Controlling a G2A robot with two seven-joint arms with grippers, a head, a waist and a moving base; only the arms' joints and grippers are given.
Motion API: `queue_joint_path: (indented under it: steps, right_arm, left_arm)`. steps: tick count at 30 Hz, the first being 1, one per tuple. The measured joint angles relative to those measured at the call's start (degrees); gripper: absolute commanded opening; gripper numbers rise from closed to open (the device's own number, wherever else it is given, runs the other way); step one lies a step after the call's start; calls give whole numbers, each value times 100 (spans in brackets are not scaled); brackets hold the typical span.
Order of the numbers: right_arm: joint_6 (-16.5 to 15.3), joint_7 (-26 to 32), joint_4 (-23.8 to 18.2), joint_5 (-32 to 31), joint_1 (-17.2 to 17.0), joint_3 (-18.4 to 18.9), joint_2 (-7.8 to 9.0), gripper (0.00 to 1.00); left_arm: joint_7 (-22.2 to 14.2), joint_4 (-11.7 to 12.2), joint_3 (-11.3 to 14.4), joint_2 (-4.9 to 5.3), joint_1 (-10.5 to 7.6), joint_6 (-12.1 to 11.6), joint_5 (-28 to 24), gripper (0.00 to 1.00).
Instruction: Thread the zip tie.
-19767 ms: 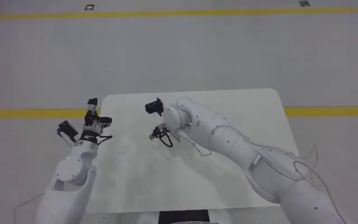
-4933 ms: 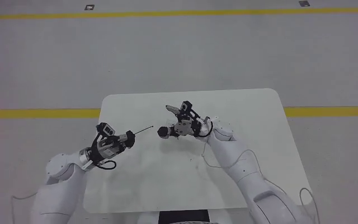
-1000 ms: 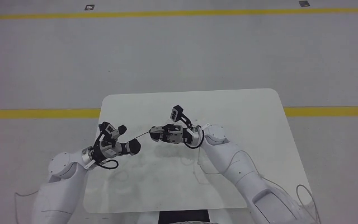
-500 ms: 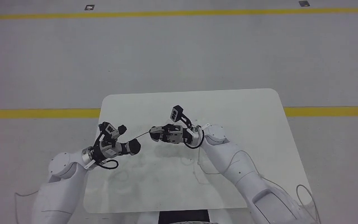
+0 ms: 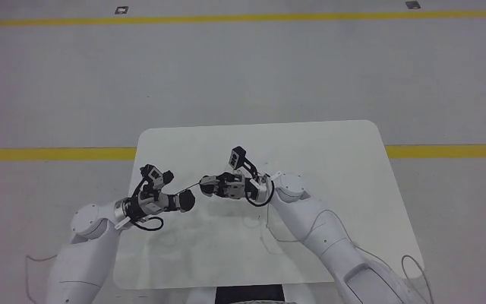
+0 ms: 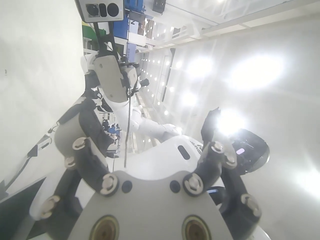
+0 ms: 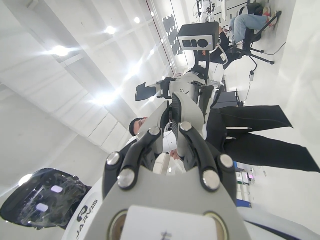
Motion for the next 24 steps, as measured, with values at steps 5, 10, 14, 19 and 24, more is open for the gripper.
queue_joint_path:
  steps: [5,10,14,19,24]
  right_arm:
    - [-14,32,-15,-9,0,-3,4,0]
    - [-3,-69,-87,-39,-43,-9,8,0]
    - [59,-299,-323,-147,-150,6,47,0]
    - [115,-430,-478,-380,-188,6,97,0]
    - [153,-569,-621,-622,-226,21,151,0]
  left_arm:
    - [6,2,-2,0,-2,-9,5,100]
    - [182,-76,91,7,-11,13,100,100]
    - [173,-80,123,25,-12,-4,90,100]
    - [190,-85,139,49,-11,-43,121,44]
    - [230,-86,147,76,-3,-80,199,28]
